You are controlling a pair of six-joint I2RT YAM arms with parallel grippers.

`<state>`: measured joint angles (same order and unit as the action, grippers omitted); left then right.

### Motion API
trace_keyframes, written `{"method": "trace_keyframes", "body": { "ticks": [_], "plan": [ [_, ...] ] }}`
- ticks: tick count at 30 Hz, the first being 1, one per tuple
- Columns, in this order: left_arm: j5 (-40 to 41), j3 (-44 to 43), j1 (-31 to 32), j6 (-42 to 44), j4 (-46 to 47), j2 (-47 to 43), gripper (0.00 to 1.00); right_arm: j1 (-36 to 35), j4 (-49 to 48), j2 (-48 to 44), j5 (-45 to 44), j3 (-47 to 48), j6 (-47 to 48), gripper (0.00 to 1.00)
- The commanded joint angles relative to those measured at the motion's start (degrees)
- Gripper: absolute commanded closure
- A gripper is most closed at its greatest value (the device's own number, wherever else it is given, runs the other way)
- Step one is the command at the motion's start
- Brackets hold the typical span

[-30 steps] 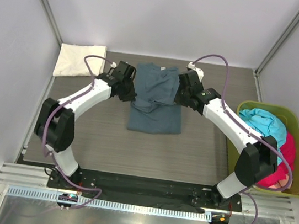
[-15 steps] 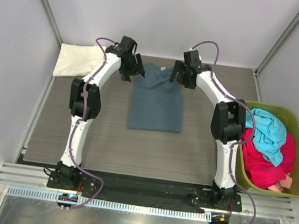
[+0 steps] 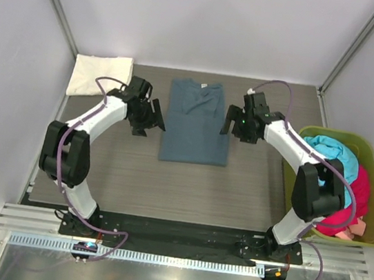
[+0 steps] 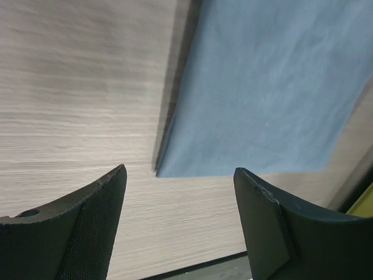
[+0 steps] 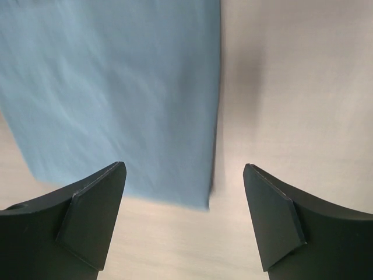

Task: Fold and stack the t-shirts
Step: Fold the tshirt

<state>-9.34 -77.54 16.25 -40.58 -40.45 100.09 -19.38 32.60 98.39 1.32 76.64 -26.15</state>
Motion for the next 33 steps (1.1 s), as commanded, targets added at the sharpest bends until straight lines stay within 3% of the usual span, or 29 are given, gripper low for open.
{"method": "trace_keyframes", "body": {
  "ticks": [1, 6, 15, 22, 28, 32, 33],
  "plan": [
    [-2.61, 8.08, 1.85, -0.56, 10.37, -4.18, 0.25, -0.84, -6.48, -5.83, 4.74, -10.79, -3.37, 0.13],
    [-3.05, 19.77, 4.40, -2.40, 15.57, -8.86, 0.27, -1.28, -10.54, -9.36, 7.29, -20.47, -4.17, 0.16],
    [-4.63, 25.68, 6.25, -2.75, 20.75, -7.90, 0.30, -1.72, -15.90, -4.96, 9.84, -24.43, -4.87, 0.27],
    [-3.93, 27.96, 6.16, -3.19, 23.92, -4.83, 0.32, -1.89, -19.41, -2.68, 9.66, -26.19, -5.57, 0.50],
    [-4.63, 28.76, 6.25, -4.59, 27.08, -2.98, 0.52, -1.89, -21.52, -1.45, 11.16, -27.86, -5.75, 0.74],
    [-5.42, 27.62, 6.34, -5.83, 28.40, -2.18, 0.86, -1.81, -21.79, -1.88, 11.33, -28.56, -5.31, 0.92],
    [-5.51, 27.18, 6.69, -5.83, 28.32, -2.27, 0.90, -1.72, -21.79, -2.15, 11.51, -28.65, -5.14, 0.99]
  ]
}}
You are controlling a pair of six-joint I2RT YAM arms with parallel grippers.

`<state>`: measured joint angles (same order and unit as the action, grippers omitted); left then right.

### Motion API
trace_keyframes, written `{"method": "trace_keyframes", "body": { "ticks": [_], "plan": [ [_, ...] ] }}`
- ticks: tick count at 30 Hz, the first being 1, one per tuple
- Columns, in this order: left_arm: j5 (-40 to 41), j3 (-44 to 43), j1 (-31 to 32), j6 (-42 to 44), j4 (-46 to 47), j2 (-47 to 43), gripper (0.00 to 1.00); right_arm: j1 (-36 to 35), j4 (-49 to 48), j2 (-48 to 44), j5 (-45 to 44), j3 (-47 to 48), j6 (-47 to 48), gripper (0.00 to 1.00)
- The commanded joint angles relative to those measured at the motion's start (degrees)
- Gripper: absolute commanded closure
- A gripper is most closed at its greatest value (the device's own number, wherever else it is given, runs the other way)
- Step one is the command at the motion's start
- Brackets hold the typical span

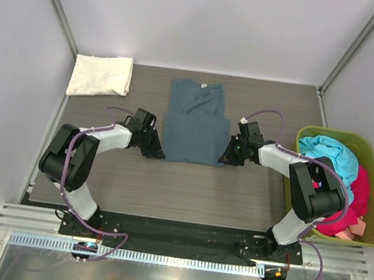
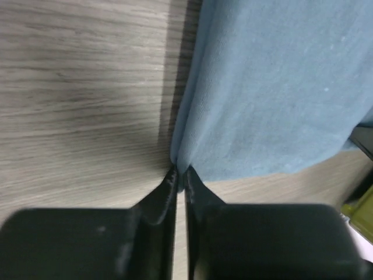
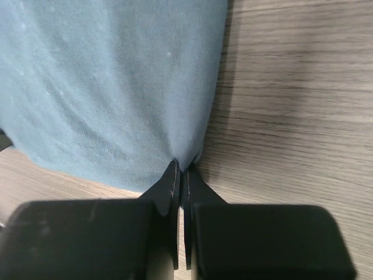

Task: Fold and stack the t-shirts
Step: Fold the tshirt

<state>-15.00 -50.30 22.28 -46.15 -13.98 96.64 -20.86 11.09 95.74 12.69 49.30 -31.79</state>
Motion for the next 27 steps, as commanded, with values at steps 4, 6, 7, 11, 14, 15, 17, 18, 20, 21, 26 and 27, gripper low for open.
{"method": "trace_keyframes", "body": {
  "ticks": [4, 6, 7, 11, 14, 15, 17, 18, 20, 21, 26, 27],
  "plan": [
    [-0.55, 0.20, 1.01, -0.25, 1.06, -1.53, 1.00, -0.23, 1.64, -2.31, 0.41, -1.66, 0.85, 0.99],
    [-0.55, 1.26, 1.36, -0.26, 0.18, -4.17, 1.00, -0.23, 3.05, -5.56, 0.23, -2.28, 0.85, 0.99],
    [0.58, 2.65, 2.14, -0.26, -1.39, -7.49, 1.00, -0.23, 4.62, -7.13, 0.14, -3.06, 0.77, 0.99],
    [2.17, 6.17, 4.78, -0.34, -6.40, -15.94, 1.00, -0.41, 9.20, -15.40, -0.21, -5.69, 0.59, 0.99],
    [3.57, 8.98, 7.67, -2.09, -10.18, -23.67, 1.00, -0.76, 13.33, -22.77, -0.12, -8.50, 0.59, 0.99],
    [4.45, 9.60, 8.64, -2.62, -11.06, -25.61, 1.00, -0.85, 14.47, -24.45, -0.12, -9.13, 0.33, 0.99],
    [5.42, 10.57, 11.45, -4.56, -14.31, -31.65, 1.00, -1.28, 17.81, -29.81, 0.67, -11.23, -0.72, 0.99],
    [6.29, 10.93, 12.16, -5.69, -16.93, -33.43, 1.00, -1.81, 20.17, -33.65, 0.93, -11.85, -1.16, 0.99],
    [7.09, 10.84, 14.01, -6.75, -19.93, -39.12, 1.00, -2.34, 22.56, -37.37, 1.37, -12.47, -2.48, 0.99],
    [7.53, 10.32, 14.28, -7.02, -22.56, -40.99, 1.00, -2.86, 24.92, -39.30, 1.64, -12.12, -2.92, 0.99],
    [14.29, 4.35, 14.28, -4.14, -29.60, -43.56, 1.00, -2.87, 30.21, -41.62, -2.22, -4.07, -1.70, 0.99],
    [14.56, 2.60, 14.28, -3.17, -31.44, -41.64, 1.00, -2.87, 30.91, -40.21, -3.27, -2.29, -0.48, 0.99]
  ]
}}
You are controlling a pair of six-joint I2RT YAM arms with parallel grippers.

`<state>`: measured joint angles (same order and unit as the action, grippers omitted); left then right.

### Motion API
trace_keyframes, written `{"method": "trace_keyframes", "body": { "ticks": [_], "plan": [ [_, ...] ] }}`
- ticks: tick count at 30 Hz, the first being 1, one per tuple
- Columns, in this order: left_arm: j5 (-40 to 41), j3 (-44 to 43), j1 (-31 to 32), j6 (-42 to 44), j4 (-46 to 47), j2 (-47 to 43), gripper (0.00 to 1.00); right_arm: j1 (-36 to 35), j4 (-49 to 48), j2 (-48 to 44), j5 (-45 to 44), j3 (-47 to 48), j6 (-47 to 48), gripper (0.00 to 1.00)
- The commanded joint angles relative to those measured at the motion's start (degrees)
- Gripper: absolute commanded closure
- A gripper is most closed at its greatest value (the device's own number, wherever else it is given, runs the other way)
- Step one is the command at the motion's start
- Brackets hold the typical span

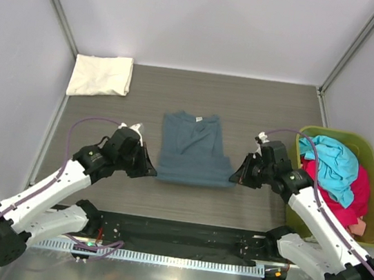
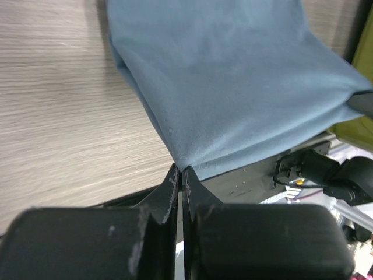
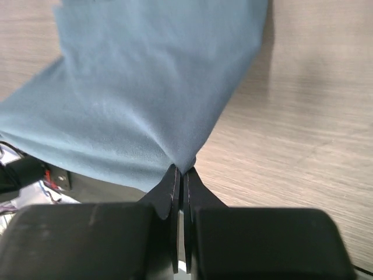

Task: Fold and stack the t-shirts
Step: Fold the tshirt

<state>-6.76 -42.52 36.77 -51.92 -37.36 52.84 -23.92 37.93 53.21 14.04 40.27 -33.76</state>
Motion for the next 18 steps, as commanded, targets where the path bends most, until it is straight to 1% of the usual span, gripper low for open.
{"method": "trace_keyframes", "body": {
  "ticks": [1, 2, 3, 5, 6, 7, 9, 10, 12, 13, 16, 17, 18],
  "plan": [
    [6.33, -8.60, -0.21, 3.48, -8.42, 3.57, 1.00, 0.19, 4.25, 4.16, -4.90, 8.49, 1.94, 0.99],
    [8.59, -10.20, -0.30, 4.97, -8.51, 4.72, 1.00, 0.19, 4.17, 7.23, -5.16, 11.99, 2.46, 0.99],
    [9.22, -11.69, -0.39, 5.77, -8.51, 7.17, 1.00, 0.19, 4.25, 9.17, -5.86, 13.76, 2.99, 0.99],
    [9.84, -16.51, -1.70, 7.35, -8.51, 9.73, 1.00, 0.28, 4.17, 12.43, -8.41, 19.02, 4.57, 0.99],
    [9.58, -18.19, -2.49, 8.58, -8.43, 11.22, 1.00, 0.45, 3.99, 15.92, -9.03, 20.71, 4.93, 0.99],
    [9.23, -19.69, -4.50, 9.29, -8.08, 13.67, 1.00, 0.54, 4.08, 17.53, -9.82, 22.38, 5.97, 0.99],
    [7.39, -23.73, -6.97, 10.95, -7.20, 16.67, 1.00, 1.16, 3.38, 22.87, -9.91, 26.86, 6.86, 0.99],
    [7.12, -25.14, -9.59, 11.40, -7.11, 19.90, 1.00, 1.51, 3.38, 24.99, -9.83, 28.44, 7.56, 0.99],
    [3.18, -29.18, -11.98, 12.10, -6.41, 23.17, 1.00, 2.47, 3.03, 28.77, -9.12, 33.10, 8.44, 0.99],
    [2.12, -30.76, -14.08, 12.37, -6.32, 27.10, 1.00, 2.91, 2.94, 32.62, -8.95, 34.60, 8.71, 0.99],
    [-0.78, -37.09, -17.16, 13.33, -6.76, 33.27, 1.00, 4.41, 2.85, 39.83, -7.80, 40.31, 9.68, 0.99],
    [-1.32, -38.59, -17.87, 13.42, -6.58, 37.47, 1.00, 5.02, 2.94, 41.95, -7.80, 43.20, 9.85, 0.99],
    [-2.10, -41.91, -18.57, 13.51, -6.41, 39.77, 1.00, 5.98, 2.94, 43.63, -7.28, 44.62, 10.03, 0.99]
  ]
}}
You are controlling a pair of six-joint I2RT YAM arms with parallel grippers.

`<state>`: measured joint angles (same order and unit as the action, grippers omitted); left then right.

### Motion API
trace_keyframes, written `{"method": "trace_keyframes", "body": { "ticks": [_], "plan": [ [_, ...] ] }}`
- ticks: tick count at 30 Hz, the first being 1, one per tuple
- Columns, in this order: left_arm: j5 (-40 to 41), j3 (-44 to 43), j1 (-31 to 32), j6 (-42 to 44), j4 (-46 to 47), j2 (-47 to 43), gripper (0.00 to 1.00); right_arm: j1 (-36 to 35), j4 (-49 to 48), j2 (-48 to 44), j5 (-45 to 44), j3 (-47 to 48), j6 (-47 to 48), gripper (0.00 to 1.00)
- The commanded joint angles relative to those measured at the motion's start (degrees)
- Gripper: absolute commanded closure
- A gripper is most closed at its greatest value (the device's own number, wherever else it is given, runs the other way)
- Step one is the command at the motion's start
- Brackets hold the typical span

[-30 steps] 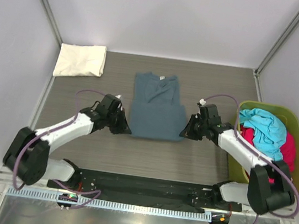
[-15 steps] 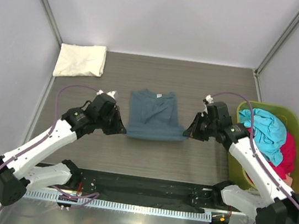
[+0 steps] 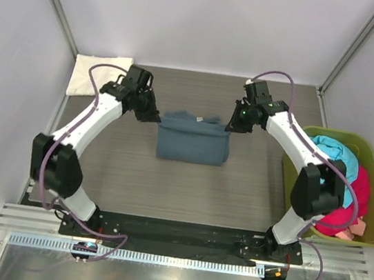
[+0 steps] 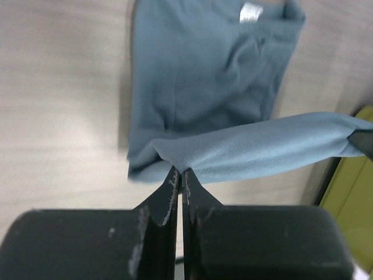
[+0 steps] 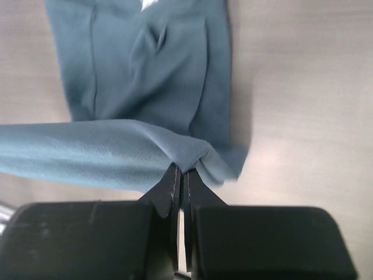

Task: Fold and stack the t-shirts
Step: Fold the tshirt, then neatly place the folded tshirt to the corner

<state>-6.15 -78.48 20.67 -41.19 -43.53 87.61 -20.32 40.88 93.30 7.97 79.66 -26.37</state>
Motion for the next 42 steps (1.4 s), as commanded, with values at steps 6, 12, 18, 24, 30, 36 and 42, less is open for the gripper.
{"method": "trace_keyframes", "body": {
  "ticks": [6, 12, 18, 24, 30, 36, 42],
  "plan": [
    [-7.81, -25.20, -6.86, 4.71, -5.15, 29.56, 0.64, 5.29, 1.47, 21.46, 1.43, 20.34, 3.08, 0.90],
    [-10.38, -55.55, -9.07, 5.85, -20.19, 50.46, 0.31, 6.78, 4.27, 33.79, -2.07, 34.60, 3.78, 0.00],
    [-9.23, -20.48, -9.15, 5.42, 5.70, 30.80, 0.16, 6.87, -4.04, 20.29, -4.81, 15.73, 1.24, 0.00],
    [-13.70, -10.82, -9.07, 5.68, 17.85, 28.66, 0.17, 6.17, -11.60, 7.62, 0.11, -2.73, -0.09, 0.00],
    [-16.08, -8.79, -9.06, 4.28, 24.36, 34.19, 0.19, 6.17, -13.89, -0.04, 4.24, -11.79, 0.62, 0.00],
    [-16.09, -10.12, -7.14, 4.27, 25.60, 37.98, 0.29, 6.17, -17.41, -2.07, 5.83, -18.92, 1.41, 0.00],
    [-16.26, -7.66, -4.67, 3.92, 28.32, 40.18, 0.57, 6.17, -22.60, -1.89, 9.08, -24.54, 0.36, 0.00]
  ]
}}
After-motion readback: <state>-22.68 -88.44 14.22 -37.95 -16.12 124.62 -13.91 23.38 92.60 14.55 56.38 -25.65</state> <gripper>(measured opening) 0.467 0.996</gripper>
